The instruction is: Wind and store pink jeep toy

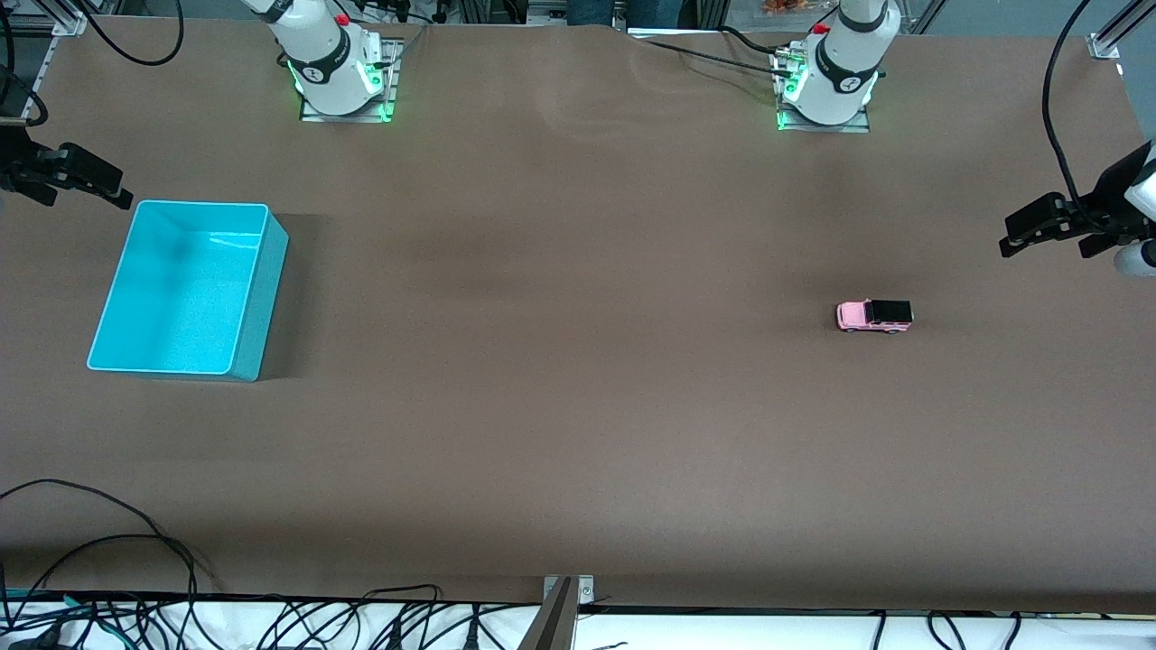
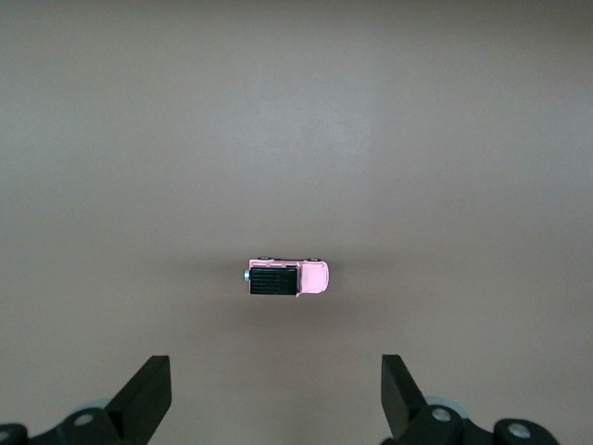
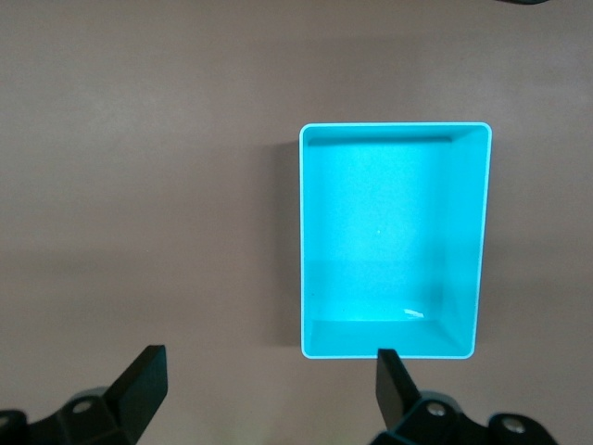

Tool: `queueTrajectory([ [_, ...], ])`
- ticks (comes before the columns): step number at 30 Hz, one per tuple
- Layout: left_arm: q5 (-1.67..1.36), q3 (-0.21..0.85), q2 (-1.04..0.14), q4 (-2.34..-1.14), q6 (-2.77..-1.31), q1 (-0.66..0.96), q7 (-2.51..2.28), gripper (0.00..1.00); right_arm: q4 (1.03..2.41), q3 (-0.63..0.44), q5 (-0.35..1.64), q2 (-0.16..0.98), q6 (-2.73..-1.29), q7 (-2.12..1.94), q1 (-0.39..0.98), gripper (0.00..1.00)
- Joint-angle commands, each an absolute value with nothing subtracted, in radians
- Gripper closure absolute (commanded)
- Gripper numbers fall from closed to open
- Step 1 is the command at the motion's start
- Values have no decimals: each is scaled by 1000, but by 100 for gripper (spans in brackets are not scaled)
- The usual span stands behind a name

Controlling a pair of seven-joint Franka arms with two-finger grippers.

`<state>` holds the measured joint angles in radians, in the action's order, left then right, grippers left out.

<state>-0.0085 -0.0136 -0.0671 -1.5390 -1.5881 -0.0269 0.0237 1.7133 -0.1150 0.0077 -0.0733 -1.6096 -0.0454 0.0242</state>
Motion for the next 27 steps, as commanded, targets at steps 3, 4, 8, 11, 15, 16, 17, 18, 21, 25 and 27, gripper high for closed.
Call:
queueTrajectory([
  [3, 17, -2, -52, -1540, -1603, -34, 32, 0, 1698, -117, 14, -77, -1589, -55, 21, 0],
  [4, 17, -2, -52, -1542, -1603, -34, 32, 0, 1698, -115, 14, -77, -1589, -57, 21, 0],
  [8, 14, 3, -52, -1542, -1603, -34, 32, 0, 1698, -115, 14, -72, -1589, -55, 21, 0],
  [11, 14, 11, -52, -1542, -1601, -34, 31, 0, 1698, -115, 14, -72, -1589, -55, 21, 0],
  [15, 14, 11, -52, -1542, -1601, -34, 31, 0, 1698, -115, 14, -72, -1591, -55, 21, 0],
  [16, 14, 11, -51, -1542, -1601, -34, 31, 0, 1698, -115, 14, -72, -1591, -55, 23, 0],
  [17, 14, 9, -51, -1542, -1601, -34, 31, 0, 1698, -115, 14, -72, -1589, -55, 23, 0],
  [18, 14, 9, -52, -1542, -1601, -35, 32, 0, 1698, -115, 14, -72, -1591, -55, 23, 0],
  [21, 14, 9, -52, -1542, -1601, -35, 32, 0, 1698, -115, 14, -72, -1591, -55, 21, 0],
  [25, 14, 9, -49, -1542, -1601, -35, 32, 0, 1698, -115, 14, -72, -1589, -55, 21, 0],
  [27, 14, 9, -45, -1543, -1601, -35, 32, 0, 1698, -115, 14, -72, -1591, -55, 23, 0],
])
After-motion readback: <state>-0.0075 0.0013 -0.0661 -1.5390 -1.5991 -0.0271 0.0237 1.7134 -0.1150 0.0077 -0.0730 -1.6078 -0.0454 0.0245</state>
